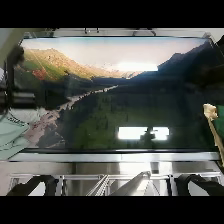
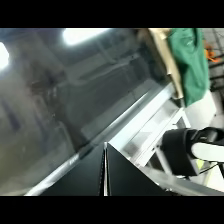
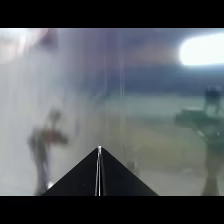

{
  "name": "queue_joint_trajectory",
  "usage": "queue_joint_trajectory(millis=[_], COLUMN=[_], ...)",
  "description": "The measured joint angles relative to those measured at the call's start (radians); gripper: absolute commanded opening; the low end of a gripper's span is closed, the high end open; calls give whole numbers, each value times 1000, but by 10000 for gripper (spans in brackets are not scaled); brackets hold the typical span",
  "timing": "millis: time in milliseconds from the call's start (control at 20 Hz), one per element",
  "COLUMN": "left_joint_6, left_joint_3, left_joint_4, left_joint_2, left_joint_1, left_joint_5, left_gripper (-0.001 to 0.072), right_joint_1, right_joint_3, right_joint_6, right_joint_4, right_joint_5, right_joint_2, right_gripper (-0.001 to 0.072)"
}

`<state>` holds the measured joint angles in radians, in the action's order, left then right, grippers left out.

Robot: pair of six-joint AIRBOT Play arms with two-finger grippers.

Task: Fold the shirts.

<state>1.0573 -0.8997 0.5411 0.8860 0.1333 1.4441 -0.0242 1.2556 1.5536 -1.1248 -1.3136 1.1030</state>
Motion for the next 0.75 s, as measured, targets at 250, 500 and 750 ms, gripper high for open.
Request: queue_joint_trajectory(millis=[250,500,750], left_joint_6=[-7,-8,-8], left_joint_3=[203,250,259], left_joint_4=[31,39,43], left_joint_2=[-152,-220,-241], left_joint_1=[2,2,2], left_joint_5=[-44,-85,-118], left_gripper=[21,22,22], right_joint_1=[172,205,211], right_joint_3=[-125,-149,-153], right_joint_6=[1,5,5], right_joint_4=[-34,-40,-42], right_joint_5=[105,131,138], right_joint_2=[-7,-6,-6], right_gripper=[14,14,14])
